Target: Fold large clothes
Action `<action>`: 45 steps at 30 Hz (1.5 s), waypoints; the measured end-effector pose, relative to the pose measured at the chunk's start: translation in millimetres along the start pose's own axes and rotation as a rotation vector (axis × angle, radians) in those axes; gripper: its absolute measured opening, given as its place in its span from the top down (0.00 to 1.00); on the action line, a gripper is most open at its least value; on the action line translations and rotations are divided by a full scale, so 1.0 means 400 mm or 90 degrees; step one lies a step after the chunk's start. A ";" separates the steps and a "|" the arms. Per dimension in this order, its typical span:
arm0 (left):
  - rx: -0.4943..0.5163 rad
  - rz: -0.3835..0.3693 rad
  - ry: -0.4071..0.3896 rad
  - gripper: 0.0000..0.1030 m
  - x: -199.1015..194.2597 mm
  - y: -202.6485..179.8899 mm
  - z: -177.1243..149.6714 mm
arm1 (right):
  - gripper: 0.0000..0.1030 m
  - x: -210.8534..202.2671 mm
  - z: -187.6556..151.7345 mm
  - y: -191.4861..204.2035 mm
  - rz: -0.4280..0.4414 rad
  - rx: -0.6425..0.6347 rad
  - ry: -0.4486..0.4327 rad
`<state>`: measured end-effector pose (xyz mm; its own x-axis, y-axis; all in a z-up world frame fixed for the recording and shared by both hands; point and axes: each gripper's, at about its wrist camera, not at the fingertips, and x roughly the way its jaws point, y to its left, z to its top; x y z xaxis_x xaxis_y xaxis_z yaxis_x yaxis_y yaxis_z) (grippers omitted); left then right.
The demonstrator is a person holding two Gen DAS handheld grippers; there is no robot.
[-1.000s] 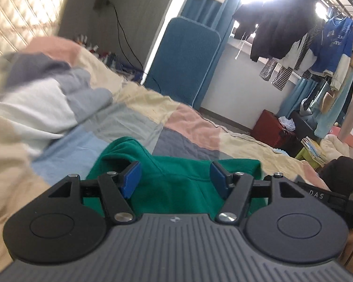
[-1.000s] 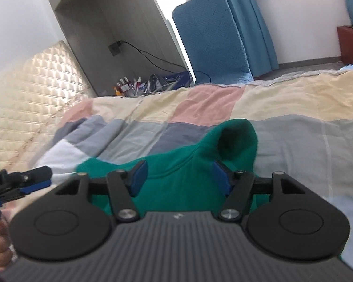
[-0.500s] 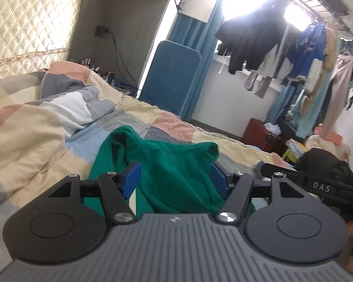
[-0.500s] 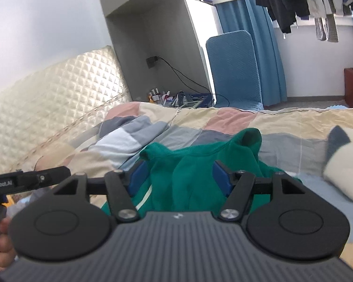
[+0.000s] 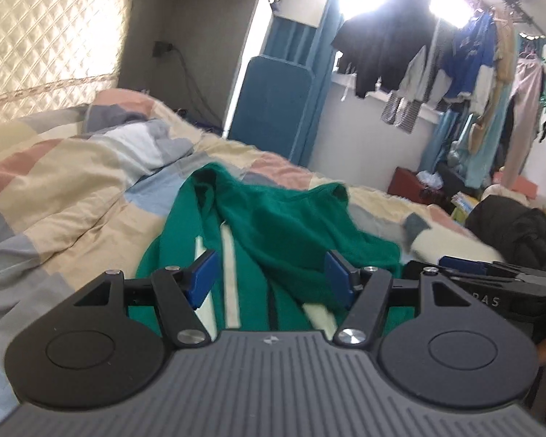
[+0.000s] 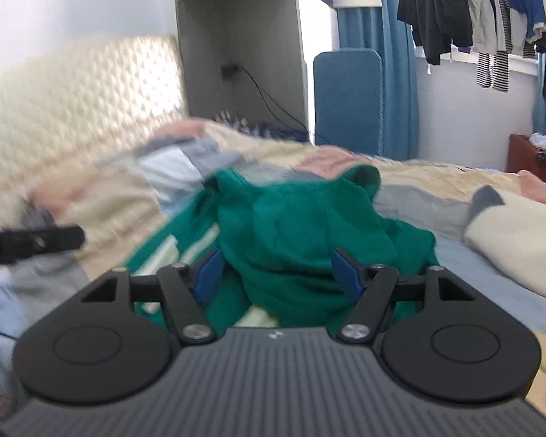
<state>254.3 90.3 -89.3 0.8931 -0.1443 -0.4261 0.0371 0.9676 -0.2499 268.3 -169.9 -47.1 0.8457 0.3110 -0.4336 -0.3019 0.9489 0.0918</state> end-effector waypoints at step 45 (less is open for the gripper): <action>0.070 -0.010 0.120 0.09 0.074 -0.248 0.088 | 0.08 0.203 -0.043 -0.084 -0.091 0.100 0.141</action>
<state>292.9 -2.5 -46.7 0.7924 -0.1859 -0.5810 0.1080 0.9801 -0.1664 339.4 -177.6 -100.7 0.7530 0.1707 -0.6354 -0.1001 0.9842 0.1459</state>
